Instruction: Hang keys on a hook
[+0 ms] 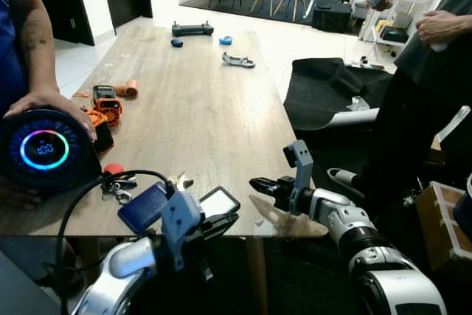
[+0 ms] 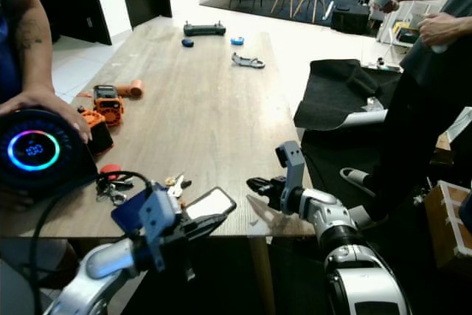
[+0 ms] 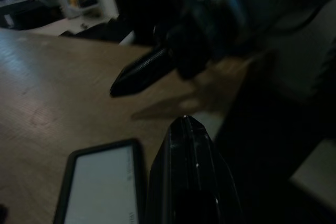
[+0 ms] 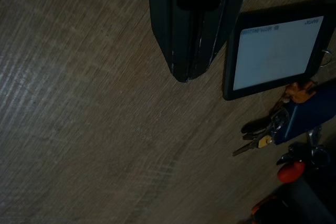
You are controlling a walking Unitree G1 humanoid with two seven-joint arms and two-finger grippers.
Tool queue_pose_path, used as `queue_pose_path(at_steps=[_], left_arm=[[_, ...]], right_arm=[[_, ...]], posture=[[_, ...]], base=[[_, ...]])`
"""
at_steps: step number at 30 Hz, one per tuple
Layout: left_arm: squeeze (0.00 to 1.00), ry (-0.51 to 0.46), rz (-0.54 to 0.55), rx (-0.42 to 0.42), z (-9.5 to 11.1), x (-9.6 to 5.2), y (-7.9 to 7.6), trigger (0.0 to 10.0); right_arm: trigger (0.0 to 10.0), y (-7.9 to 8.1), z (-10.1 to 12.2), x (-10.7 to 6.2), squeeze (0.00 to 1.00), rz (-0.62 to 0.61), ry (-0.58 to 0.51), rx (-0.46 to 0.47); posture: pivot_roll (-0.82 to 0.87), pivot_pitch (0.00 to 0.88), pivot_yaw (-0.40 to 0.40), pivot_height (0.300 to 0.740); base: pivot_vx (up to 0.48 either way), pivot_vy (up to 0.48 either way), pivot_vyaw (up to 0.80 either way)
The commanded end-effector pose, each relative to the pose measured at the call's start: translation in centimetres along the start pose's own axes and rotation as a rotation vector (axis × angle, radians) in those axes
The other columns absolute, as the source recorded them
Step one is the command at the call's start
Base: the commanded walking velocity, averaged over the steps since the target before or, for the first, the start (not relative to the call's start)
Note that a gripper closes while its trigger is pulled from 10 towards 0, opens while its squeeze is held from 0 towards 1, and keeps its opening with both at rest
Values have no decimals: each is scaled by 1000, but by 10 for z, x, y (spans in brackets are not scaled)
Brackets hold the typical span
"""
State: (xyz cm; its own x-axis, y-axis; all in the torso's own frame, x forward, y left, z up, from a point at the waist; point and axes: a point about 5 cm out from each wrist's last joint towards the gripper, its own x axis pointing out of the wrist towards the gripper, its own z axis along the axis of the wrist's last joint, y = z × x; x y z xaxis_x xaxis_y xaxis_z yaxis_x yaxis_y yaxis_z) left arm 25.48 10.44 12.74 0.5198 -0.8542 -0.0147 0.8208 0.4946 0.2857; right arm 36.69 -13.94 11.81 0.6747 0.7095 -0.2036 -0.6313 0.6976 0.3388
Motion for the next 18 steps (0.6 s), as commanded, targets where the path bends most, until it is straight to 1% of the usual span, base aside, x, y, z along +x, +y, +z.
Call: queue_pose_path(at_steps=[1, 2, 5, 9, 10, 12, 14, 16, 17, 18], left_arm=[[0, 70, 63, 77, -11, 9, 2, 10000], [0, 70, 63, 77, -11, 9, 2, 10000], [0, 102, 122, 106, -15, 14, 8, 10000], [0, 114, 146, 98, -16, 18, 12, 10000], [0, 121, 168, 94, -17, 23, 14, 10000], [0, 124, 177, 93, -18, 25, 15, 10000], [0, 126, 166, 96, -19, 26, 15, 10000], [0, 135, 108, 109, -24, 26, 9, 10000], [0, 135, 108, 109, -24, 26, 9, 10000], [0, 137, 82, 103, -25, 25, 6, 10000]], right_arm=[[10000, 0, 8, 0, 0, -3, -24, -18], [10000, 0, 8, 0, 0, -3, -24, -18], [10000, 0, 8, 1, 0, 0, -23, -22], [10000, 0, 8, 0, 0, 0, -21, -25], [10000, -1, 6, -1, 0, -2, -19, -25], [10000, -1, 6, -1, 0, -3, -18, -26], [10000, -1, 5, -2, 0, -2, -15, -27], [10000, 0, 2, -2, 0, 5, -5, -32], [10000, 0, 2, -2, 0, 5, -5, -32], [10000, 0, 1, -2, 0, 9, -1, -35]], posture=[[112, 95, -71, 740], [112, 95, -71, 740], [107, 96, -69, 740], [104, 96, -66, 740], [99, 94, -63, 740], [96, 94, -61, 740], [94, 93, -59, 740], [91, 91, -56, 740], [91, 91, -56, 740], [90, 90, -56, 740]], base=[[0, 0, 0], [0, 0, 0], [0, 0, 0], [0, 0, 0], [0, 0, 0], [0, 0, 0], [0, 0, 0], [0, 0, 0], [0, 0, 0], [0, 0, 0]])
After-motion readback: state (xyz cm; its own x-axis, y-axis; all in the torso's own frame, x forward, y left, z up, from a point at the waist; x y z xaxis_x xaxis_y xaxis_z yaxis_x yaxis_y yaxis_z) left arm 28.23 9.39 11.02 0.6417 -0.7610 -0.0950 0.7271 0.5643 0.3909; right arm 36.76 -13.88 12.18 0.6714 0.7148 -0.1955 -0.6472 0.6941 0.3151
